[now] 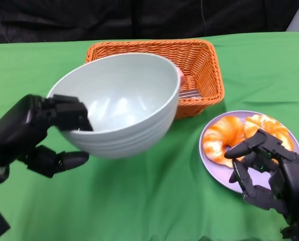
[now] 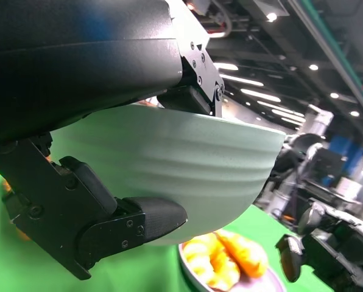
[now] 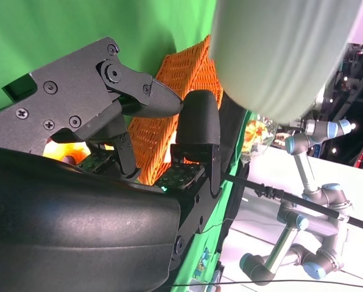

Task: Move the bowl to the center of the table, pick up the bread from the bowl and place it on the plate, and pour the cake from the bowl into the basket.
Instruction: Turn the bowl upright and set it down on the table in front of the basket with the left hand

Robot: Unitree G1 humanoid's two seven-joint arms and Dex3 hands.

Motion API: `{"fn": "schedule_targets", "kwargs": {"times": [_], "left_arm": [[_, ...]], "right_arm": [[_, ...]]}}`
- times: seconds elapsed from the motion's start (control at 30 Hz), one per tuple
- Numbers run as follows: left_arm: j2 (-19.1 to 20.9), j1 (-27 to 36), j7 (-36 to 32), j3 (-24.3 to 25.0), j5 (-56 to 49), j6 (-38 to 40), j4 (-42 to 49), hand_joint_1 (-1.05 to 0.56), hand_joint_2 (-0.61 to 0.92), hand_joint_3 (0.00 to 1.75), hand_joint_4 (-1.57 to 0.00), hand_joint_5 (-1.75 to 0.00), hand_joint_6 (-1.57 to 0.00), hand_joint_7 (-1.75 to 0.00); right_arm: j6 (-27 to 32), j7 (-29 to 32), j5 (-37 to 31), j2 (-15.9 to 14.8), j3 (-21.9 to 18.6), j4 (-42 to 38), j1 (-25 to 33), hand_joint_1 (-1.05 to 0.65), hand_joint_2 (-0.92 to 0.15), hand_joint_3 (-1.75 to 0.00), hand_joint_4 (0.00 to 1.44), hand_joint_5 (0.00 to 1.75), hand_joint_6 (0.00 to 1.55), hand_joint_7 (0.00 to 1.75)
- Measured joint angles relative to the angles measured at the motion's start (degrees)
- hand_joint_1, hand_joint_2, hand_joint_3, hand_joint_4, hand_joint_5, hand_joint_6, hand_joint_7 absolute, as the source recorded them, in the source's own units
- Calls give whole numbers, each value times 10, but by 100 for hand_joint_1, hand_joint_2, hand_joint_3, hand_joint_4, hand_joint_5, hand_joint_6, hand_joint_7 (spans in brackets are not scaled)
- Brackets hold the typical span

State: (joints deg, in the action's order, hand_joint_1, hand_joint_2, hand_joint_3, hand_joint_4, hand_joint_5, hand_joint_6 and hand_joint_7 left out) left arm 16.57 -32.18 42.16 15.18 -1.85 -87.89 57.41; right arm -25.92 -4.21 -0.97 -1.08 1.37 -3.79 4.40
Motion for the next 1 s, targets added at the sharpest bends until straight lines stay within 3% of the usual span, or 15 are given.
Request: {"fn": "schedule_targets", "kwargs": {"times": [0.17, 0.4, 0.47, 0.63, 0.67, 0.7, 0.77, 0.93, 1.0], "left_arm": [[1, 31, -75, 32, -89, -17, -6, -4, 31, 139, -87, -175, -72, -164], [25, 59, -226, 53, -273, -39, -11, 0, 31, 138, -85, -175, -69, -166], [34, 64, -285, 58, -336, -40, -13, -3, 41, 115, -85, -175, -70, -167], [55, 76, -446, 57, -496, -37, -23, -4, 45, 107, -85, -175, -70, -167], [60, 77, -487, 47, -528, -29, -28, -9, 56, 76, -83, -175, -76, -152], [65, 78, -529, 30, -560, -14, -35, -11, 65, 53, -82, -175, -74, -154], [77, 79, -615, -15, -620, 26, -45, -13, 74, 29, -81, -175, -75, -151], [104, 77, -826, -157, -749, 141, -51, -11, 80, 18, -81, -175, -79, -147], [117, 69, -912, -222, -790, 186, -47, -10, 82, 16, -81, -175, -69, -161]], "right_arm": [[-3, -4, 1, -1, -4, -10, -4, -9, -64, -89, 75, 153, 68, 129], [-2, -6, 2, -1, -9, -12, -4, -8, -64, -90, 74, 152, 68, 128], [-1, -7, 2, -1, -9, -12, -4, -8, -65, -90, 74, 152, 68, 128], [-1, -10, 4, -1, -10, -12, -4, -7, -65, -89, 73, 153, 67, 129], [-1, -10, 4, -1, -10, -12, -4, -9, -65, -88, 73, 153, 68, 129], [-1, -10, 3, -1, -10, -12, -4, -10, -65, -87, 74, 153, 68, 129], [-1, -10, 3, -1, -9, -12, -4, -11, -65, -86, 74, 153, 68, 129], [0, -10, 2, -1, -9, -12, -4, -11, -66, -84, 74, 152, 68, 128], [2, -10, 2, -1, -10, -12, -3, -10, -66, -84, 74, 152, 68, 128]]}}
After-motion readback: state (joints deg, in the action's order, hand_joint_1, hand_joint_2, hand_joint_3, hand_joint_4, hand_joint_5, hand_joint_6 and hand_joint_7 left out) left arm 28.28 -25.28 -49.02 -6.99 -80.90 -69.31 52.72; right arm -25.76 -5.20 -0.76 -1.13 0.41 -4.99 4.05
